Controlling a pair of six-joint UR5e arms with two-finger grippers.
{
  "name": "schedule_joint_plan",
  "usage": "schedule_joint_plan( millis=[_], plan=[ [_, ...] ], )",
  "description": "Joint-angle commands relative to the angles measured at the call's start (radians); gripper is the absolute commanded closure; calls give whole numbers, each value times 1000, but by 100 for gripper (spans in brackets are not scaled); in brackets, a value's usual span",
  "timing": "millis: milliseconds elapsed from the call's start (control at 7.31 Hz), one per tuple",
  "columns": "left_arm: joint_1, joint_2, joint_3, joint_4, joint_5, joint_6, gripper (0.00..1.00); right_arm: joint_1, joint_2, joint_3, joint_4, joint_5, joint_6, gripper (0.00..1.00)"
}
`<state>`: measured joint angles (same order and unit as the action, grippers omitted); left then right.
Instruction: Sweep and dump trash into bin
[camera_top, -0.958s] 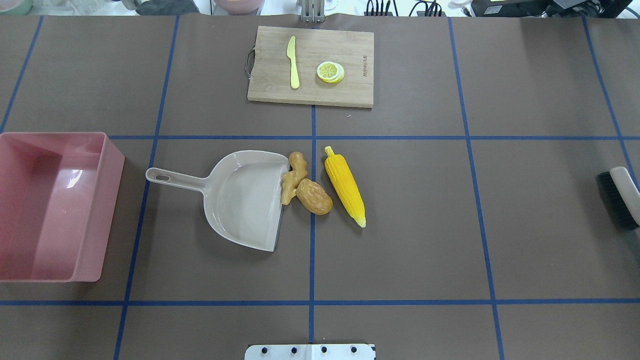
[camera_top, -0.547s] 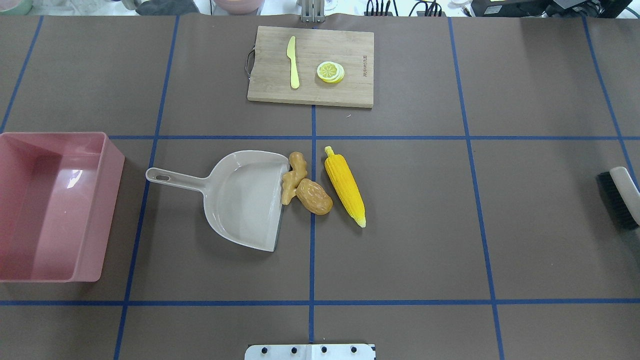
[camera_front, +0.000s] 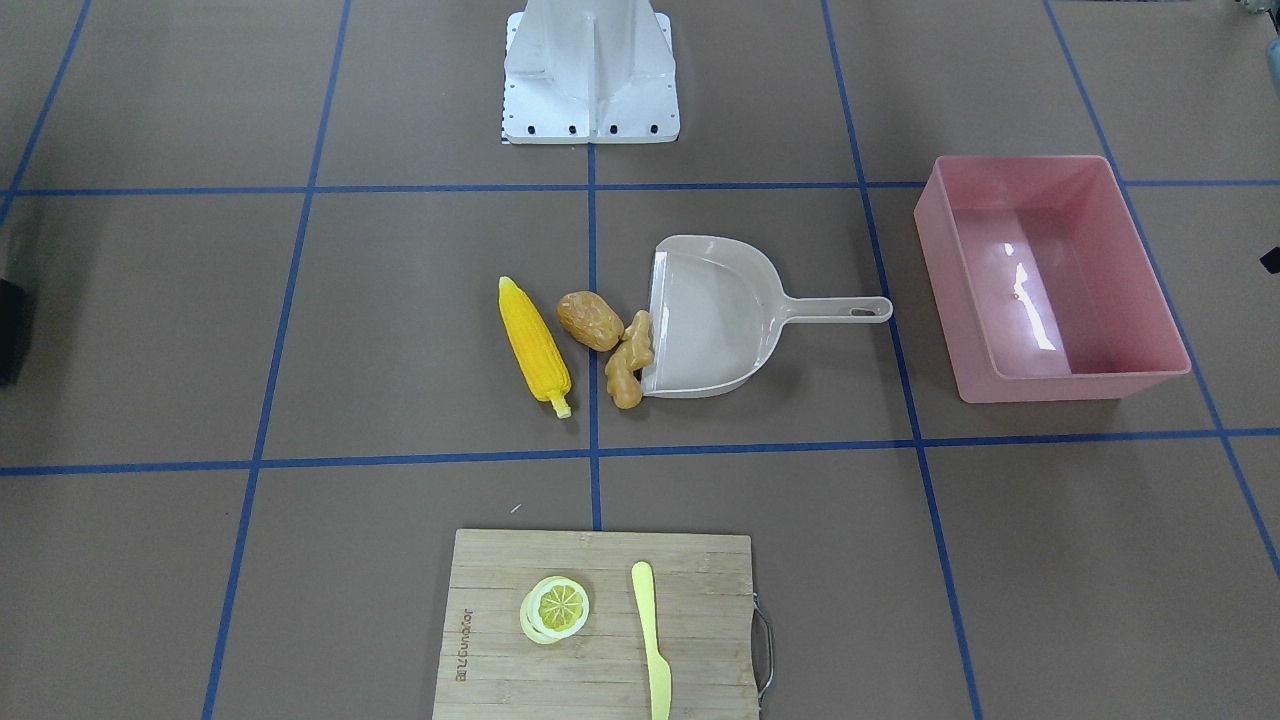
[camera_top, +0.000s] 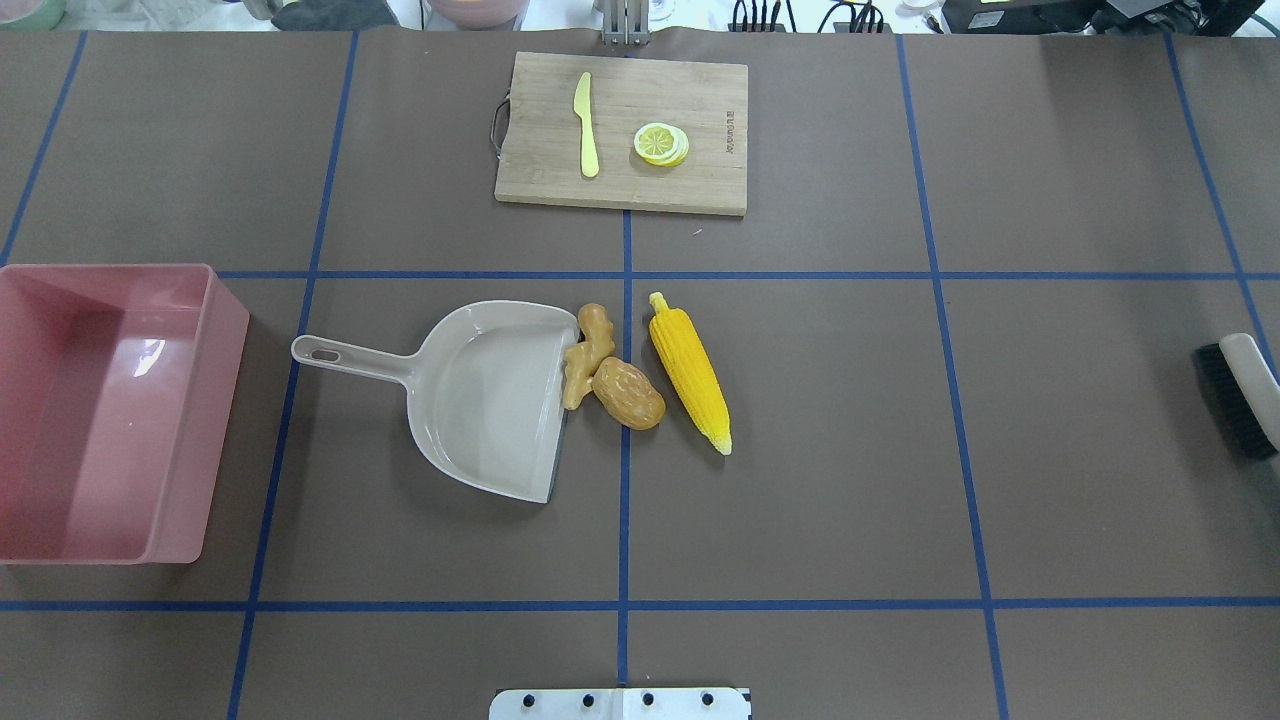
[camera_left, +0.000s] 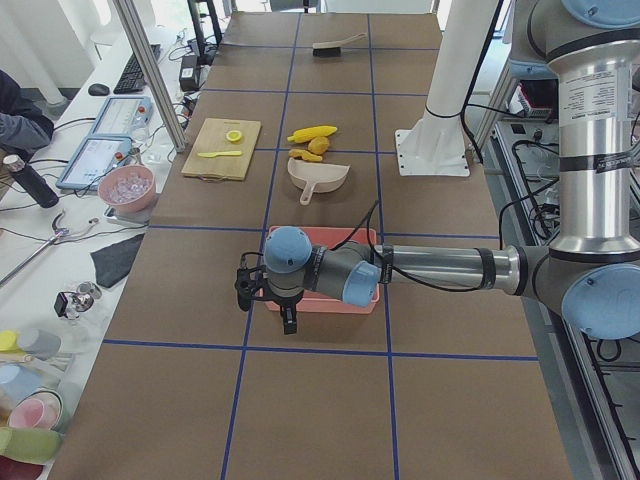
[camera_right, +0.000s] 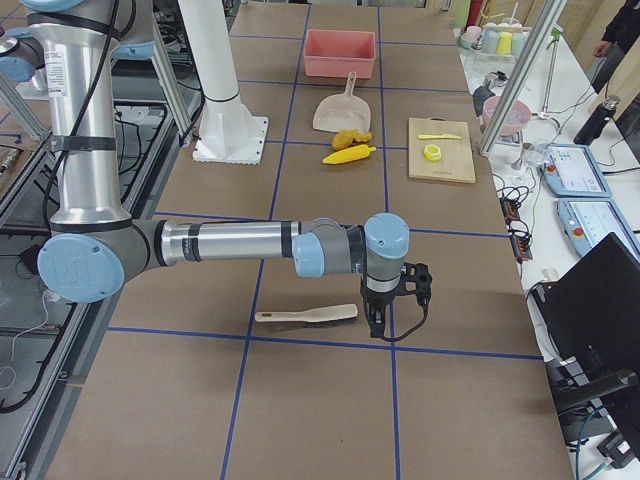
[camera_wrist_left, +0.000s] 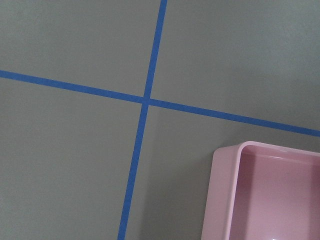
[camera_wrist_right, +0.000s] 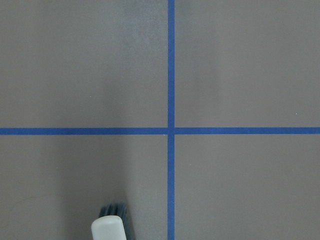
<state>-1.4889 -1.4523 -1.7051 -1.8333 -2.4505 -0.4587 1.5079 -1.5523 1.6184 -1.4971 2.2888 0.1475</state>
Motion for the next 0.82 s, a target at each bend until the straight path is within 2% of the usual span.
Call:
schedule_joint_plan(
  millis=[0, 137, 274, 411, 547, 684],
  plan=[
    [-10, 12, -37, 34, 10, 2, 1, 0, 0, 0, -2, 3, 1, 0],
    [-13, 35, -39, 31, 15, 2, 1, 0, -3, 1, -2, 9, 1, 0],
    [-14, 56, -47, 23, 57, 3, 1, 0, -3, 0, -2, 29, 0, 0],
    [-22, 111, -101, 23, 70, 3, 1, 0, -3, 1, -2, 47, -3, 0],
    [-24, 125, -106, 19, 111, 3, 1, 3, -15, 15, 0, 47, -2, 0],
    [-24, 133, -116, 16, 110, 2, 1, 3, -17, 35, 0, 46, 4, 0]
  ],
)
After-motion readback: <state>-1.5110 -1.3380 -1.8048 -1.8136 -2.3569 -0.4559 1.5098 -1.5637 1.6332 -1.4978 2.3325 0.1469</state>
